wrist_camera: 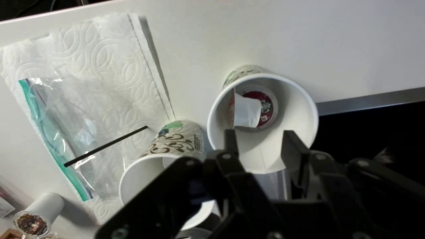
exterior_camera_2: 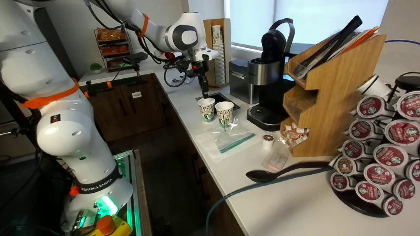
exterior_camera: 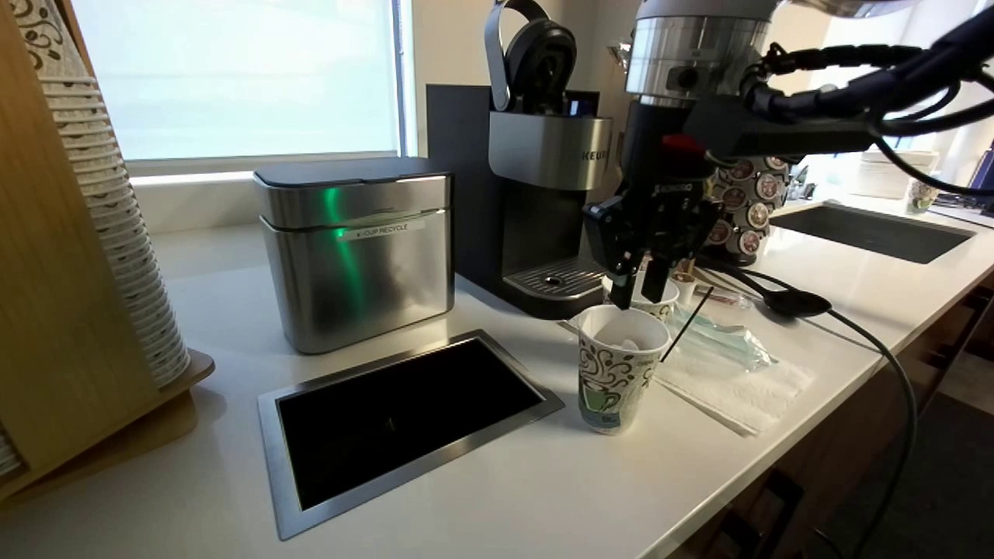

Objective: Put the items on the table in the cup

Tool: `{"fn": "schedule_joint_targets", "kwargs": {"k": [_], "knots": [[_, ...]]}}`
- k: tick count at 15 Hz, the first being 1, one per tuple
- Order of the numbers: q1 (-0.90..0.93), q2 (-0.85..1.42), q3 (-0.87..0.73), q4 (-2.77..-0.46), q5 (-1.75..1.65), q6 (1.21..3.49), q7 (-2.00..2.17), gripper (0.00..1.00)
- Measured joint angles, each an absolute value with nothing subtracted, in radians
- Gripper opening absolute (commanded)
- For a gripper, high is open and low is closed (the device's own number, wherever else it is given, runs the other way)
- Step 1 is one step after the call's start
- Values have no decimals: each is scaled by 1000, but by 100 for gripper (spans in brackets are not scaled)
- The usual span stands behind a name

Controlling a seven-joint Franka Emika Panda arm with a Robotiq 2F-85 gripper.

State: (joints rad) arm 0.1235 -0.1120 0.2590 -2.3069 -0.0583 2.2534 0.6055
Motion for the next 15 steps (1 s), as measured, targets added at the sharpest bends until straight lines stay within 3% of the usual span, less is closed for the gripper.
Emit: {"fn": "schedule_joint_targets", "kwargs": {"k": [4,15], "knots": [[119,-121,239,-2298,-63,2251,625,99],[-34,-157,74,-2300,-129,2097,777,100]]}}
